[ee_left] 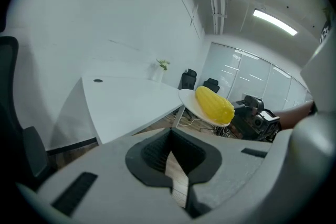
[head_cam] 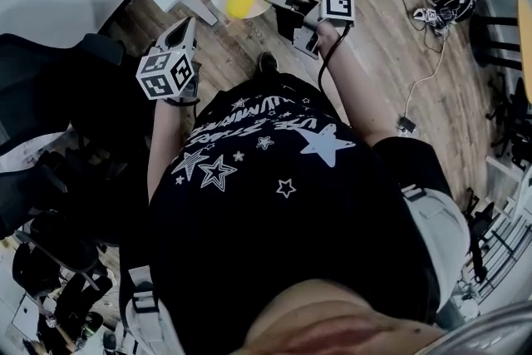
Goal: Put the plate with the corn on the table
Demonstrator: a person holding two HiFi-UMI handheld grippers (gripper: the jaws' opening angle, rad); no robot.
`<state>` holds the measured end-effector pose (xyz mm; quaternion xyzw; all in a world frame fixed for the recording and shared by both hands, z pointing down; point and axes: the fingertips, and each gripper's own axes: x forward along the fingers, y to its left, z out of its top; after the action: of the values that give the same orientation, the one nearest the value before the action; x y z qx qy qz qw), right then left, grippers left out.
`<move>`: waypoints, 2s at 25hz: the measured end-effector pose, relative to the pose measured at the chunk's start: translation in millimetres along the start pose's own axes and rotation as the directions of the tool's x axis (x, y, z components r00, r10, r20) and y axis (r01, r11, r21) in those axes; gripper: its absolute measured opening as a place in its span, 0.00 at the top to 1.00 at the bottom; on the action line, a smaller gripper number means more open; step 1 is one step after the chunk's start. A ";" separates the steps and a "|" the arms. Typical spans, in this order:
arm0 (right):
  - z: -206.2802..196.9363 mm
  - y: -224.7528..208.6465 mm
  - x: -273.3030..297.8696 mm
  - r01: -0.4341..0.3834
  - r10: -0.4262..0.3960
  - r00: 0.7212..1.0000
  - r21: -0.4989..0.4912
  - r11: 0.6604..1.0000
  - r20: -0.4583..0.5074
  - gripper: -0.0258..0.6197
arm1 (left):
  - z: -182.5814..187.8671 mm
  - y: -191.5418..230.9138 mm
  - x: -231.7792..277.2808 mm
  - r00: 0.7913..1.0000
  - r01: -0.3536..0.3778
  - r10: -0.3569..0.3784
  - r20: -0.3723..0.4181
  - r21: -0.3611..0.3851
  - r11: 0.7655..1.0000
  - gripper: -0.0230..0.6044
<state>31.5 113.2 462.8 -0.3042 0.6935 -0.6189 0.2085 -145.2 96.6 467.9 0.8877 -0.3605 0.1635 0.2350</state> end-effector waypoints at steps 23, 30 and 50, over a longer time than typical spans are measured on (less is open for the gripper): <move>133.3 -38.7 55.8 0.005 -0.003 0.988 0.015 1.000 -0.154 0.93 | 73.4 36.8 110.2 0.988 -0.144 0.147 0.044 -0.062 0.988 0.96; 165.0 -48.6 91.9 0.033 -0.033 0.989 0.000 0.999 -0.142 0.93 | 91.0 79.5 145.5 0.993 -0.108 0.111 0.029 -0.078 0.991 0.96; 249.8 -101.1 151.1 0.157 -0.158 0.983 -0.012 0.987 -0.094 0.93 | 140.3 152.0 254.3 0.999 0.035 -0.038 -0.039 -0.071 0.997 0.96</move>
<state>104.4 -177.3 538.9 -0.3289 0.6779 -0.6455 0.1250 -62.6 -217.3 513.0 0.8819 -0.3449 0.1642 0.2763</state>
